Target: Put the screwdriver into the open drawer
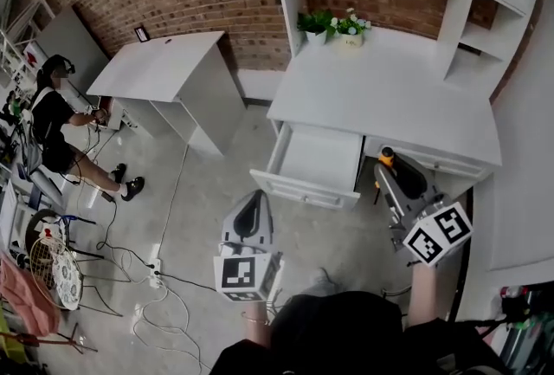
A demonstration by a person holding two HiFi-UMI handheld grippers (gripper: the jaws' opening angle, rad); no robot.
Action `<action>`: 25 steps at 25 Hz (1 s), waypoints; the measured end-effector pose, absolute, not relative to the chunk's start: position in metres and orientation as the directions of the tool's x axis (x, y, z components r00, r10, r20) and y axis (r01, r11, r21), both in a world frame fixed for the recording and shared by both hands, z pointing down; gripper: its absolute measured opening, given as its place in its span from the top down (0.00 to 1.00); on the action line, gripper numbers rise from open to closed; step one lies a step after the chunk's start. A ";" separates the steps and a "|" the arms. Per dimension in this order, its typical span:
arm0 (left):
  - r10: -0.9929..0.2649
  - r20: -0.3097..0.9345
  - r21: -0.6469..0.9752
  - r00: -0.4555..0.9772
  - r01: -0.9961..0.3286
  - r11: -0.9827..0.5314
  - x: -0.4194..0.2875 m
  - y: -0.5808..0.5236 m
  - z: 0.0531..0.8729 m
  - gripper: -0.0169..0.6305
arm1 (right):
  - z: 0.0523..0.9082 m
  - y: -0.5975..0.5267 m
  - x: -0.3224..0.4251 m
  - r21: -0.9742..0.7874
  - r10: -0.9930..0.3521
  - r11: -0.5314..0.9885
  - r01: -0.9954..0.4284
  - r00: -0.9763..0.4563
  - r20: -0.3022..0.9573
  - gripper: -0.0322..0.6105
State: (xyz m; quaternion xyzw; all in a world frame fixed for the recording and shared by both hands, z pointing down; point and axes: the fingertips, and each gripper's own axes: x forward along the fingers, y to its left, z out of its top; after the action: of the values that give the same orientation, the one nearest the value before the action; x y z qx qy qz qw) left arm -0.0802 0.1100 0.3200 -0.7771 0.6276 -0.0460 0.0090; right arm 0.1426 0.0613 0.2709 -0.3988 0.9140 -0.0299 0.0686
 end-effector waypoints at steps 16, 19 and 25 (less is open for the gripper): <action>-0.966 0.152 0.010 0.208 -0.978 -0.209 -0.121 0.051 0.365 0.96 | 0.305 -0.009 0.090 -0.155 -0.728 0.679 -0.717 -0.685 -0.024 0.77; -0.962 0.181 0.042 0.205 -0.979 -0.200 -0.128 0.042 0.378 0.96 | 0.314 -0.022 0.080 -0.167 -0.721 0.682 -0.712 -0.692 0.005 0.77; -0.953 0.227 0.077 0.199 -0.979 -0.187 -0.140 0.004 0.403 0.96 | 0.342 -0.066 0.060 -0.186 -0.696 0.695 -0.694 -0.715 0.069 0.77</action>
State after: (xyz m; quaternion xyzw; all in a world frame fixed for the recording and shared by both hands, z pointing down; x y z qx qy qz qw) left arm -0.1405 0.0039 0.4026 -0.7676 0.6295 -0.0637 -0.1022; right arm 0.0599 -0.0657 0.3417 -0.3776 0.9206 -0.0997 0.0034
